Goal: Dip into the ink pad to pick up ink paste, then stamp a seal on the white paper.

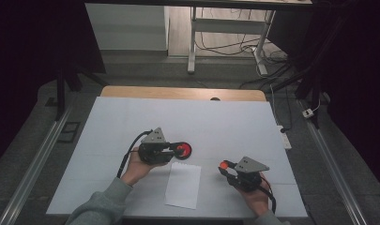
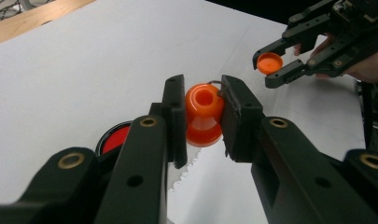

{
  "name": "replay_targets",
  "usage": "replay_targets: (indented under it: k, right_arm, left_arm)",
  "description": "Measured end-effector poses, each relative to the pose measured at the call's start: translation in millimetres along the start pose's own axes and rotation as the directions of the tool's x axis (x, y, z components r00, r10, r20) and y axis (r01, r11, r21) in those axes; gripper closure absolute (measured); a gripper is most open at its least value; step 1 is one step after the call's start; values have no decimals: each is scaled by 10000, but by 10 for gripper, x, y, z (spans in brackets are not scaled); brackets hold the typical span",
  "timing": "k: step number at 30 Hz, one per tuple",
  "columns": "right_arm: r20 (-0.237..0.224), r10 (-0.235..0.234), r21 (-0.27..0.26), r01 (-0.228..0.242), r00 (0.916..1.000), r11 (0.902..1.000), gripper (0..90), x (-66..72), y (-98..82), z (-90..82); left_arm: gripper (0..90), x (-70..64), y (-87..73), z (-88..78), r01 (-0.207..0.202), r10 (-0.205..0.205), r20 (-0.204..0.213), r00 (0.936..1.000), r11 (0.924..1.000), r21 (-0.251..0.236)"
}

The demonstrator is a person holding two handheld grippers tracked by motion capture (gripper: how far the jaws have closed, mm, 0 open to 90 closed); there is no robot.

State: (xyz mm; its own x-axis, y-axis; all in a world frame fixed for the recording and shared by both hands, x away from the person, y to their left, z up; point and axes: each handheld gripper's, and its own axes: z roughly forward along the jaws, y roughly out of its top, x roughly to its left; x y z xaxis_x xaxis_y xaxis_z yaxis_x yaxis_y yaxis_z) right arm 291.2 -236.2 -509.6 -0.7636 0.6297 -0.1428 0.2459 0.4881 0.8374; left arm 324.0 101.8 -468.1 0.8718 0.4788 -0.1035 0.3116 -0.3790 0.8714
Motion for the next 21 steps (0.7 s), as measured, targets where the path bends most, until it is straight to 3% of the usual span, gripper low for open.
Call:
replay_targets:
  k: [21]
  right_arm:
    - [-19,18,-28,-18,10000,10000,638,-8,-3,-11]
  left_arm:
    - [724,-124,-90,44,27,-42,424,9991,9994,359]
